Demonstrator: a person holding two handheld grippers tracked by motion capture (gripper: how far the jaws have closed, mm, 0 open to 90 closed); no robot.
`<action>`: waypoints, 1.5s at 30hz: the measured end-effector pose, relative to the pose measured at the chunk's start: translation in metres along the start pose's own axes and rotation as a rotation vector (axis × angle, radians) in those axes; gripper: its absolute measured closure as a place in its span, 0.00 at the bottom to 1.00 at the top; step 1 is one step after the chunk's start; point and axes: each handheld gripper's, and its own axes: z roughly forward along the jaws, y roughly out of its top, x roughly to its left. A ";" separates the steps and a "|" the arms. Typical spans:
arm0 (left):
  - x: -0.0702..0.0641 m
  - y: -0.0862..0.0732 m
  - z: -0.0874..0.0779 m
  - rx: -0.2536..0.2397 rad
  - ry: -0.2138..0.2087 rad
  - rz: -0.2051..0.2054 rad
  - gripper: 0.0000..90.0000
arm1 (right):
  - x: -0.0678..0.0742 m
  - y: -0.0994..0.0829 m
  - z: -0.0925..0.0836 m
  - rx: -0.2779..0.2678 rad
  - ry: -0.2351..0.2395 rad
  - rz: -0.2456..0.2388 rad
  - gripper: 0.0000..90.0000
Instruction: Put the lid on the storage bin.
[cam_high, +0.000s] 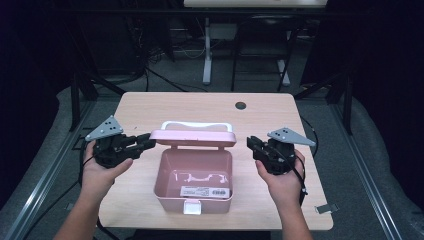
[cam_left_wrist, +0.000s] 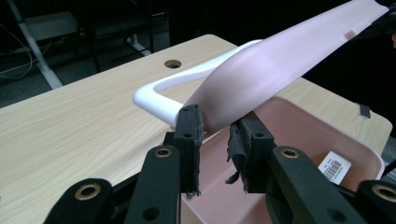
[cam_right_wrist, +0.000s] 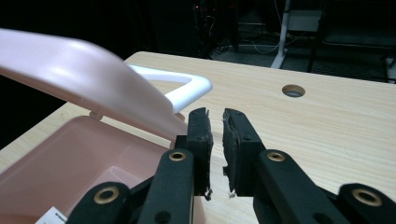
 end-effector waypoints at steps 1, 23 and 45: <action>-0.001 -0.001 0.000 -0.001 0.001 -0.001 0.81 | -0.001 0.001 0.001 -0.002 0.002 0.001 0.90; -0.012 -0.004 -0.006 0.023 0.027 0.013 0.80 | -0.001 0.011 0.003 -0.023 0.053 0.005 0.88; -0.021 -0.016 -0.010 0.049 0.025 0.023 0.80 | -0.004 0.013 0.009 -0.005 0.069 0.012 0.87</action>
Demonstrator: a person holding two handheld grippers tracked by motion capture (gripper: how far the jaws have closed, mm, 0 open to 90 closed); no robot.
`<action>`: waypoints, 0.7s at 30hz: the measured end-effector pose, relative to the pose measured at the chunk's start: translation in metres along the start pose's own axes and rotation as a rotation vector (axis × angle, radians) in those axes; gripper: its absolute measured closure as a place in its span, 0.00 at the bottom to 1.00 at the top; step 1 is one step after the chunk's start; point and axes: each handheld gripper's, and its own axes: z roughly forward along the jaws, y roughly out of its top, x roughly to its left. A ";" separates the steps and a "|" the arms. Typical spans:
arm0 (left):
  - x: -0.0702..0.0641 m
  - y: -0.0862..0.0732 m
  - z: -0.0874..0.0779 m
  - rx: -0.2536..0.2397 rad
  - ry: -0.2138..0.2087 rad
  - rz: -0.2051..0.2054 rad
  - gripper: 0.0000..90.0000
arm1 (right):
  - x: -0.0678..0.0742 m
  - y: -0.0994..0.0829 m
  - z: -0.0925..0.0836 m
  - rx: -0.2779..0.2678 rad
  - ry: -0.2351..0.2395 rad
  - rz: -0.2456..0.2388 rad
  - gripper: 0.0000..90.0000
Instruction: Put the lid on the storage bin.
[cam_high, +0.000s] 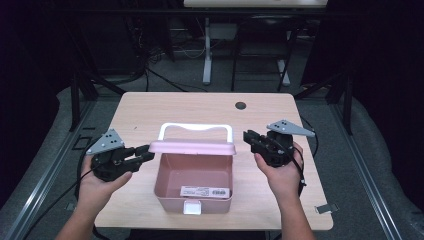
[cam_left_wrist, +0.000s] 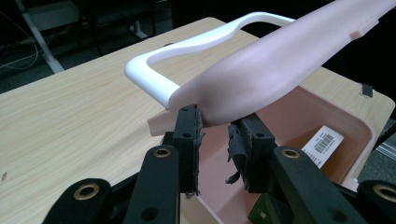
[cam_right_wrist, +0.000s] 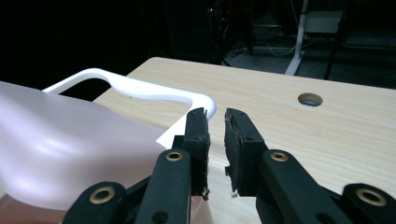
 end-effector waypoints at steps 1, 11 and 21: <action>0.000 -0.001 0.000 0.000 0.000 -0.001 0.80 | 0.000 0.000 0.000 0.005 0.000 -0.001 0.87; -0.004 -0.008 -0.001 0.003 -0.012 -0.007 0.79 | 0.001 -0.001 0.005 0.042 0.009 -0.006 0.86; -0.006 -0.013 -0.002 0.008 -0.010 -0.005 0.79 | 0.001 -0.003 0.007 0.053 0.007 -0.010 0.86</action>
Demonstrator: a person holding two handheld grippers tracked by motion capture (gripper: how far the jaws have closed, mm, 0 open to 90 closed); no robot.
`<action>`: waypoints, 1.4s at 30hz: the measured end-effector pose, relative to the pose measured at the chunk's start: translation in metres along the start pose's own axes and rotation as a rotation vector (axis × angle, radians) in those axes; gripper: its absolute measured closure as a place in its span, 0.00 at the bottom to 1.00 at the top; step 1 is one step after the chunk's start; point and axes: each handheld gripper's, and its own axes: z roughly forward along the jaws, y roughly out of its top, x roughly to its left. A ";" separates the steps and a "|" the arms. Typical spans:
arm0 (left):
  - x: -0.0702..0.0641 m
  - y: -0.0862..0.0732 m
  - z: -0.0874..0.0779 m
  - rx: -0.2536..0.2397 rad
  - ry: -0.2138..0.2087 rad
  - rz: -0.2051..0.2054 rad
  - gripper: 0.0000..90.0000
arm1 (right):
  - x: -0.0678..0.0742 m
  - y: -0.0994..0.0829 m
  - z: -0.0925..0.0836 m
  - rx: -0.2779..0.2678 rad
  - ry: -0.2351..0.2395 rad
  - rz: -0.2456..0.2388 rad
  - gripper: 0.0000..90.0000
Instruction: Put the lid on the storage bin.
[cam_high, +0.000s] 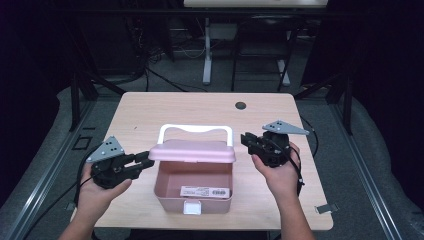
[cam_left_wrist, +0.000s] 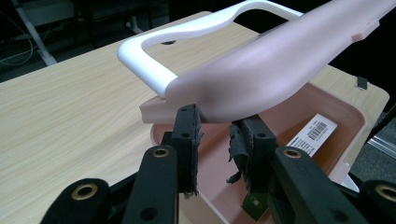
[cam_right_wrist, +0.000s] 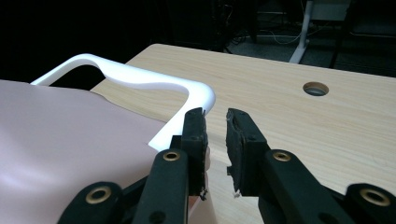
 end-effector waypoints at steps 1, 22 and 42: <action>0.000 0.000 0.000 0.005 -0.001 0.000 0.79 | 0.000 0.000 0.000 -0.001 -0.001 0.000 0.86; -0.005 -0.019 -0.002 0.023 -0.024 -0.001 0.79 | 0.000 -0.002 0.004 0.005 0.002 -0.006 0.84; -0.010 -0.039 0.002 0.037 -0.023 0.010 0.79 | -0.004 -0.006 0.012 0.030 0.021 0.017 0.81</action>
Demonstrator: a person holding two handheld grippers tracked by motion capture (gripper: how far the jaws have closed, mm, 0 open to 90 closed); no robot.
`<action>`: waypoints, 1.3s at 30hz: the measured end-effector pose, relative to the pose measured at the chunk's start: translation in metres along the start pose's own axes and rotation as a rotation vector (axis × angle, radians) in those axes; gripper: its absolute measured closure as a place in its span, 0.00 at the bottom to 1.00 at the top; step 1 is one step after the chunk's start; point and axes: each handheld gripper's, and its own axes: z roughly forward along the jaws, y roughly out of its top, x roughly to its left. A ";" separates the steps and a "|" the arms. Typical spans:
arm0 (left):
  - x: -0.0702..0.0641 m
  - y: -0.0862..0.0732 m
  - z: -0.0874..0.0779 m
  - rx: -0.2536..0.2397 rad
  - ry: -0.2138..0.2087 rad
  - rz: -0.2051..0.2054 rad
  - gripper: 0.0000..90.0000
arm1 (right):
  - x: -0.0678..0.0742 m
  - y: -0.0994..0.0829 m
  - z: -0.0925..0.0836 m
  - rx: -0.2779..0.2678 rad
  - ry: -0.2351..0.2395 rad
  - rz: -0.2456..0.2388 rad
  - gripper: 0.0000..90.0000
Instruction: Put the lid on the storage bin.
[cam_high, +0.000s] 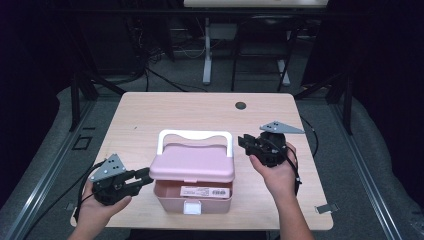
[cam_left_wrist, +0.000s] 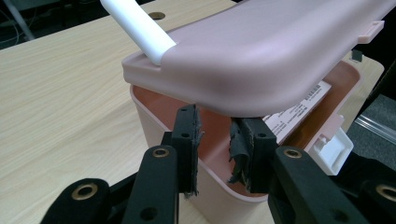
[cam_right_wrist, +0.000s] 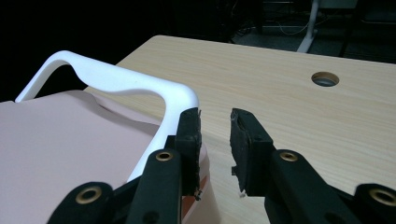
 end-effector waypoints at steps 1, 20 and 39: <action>-0.001 -0.002 0.000 0.005 -0.003 -0.004 0.79 | 0.000 0.000 0.000 0.003 0.003 0.005 0.81; -0.007 -0.025 0.009 0.027 0.002 -0.011 0.79 | 0.009 -0.002 0.012 0.026 0.096 0.014 0.74; -0.008 -0.035 0.014 0.029 -0.002 -0.020 0.79 | 0.014 -0.007 0.026 0.073 0.118 0.006 0.70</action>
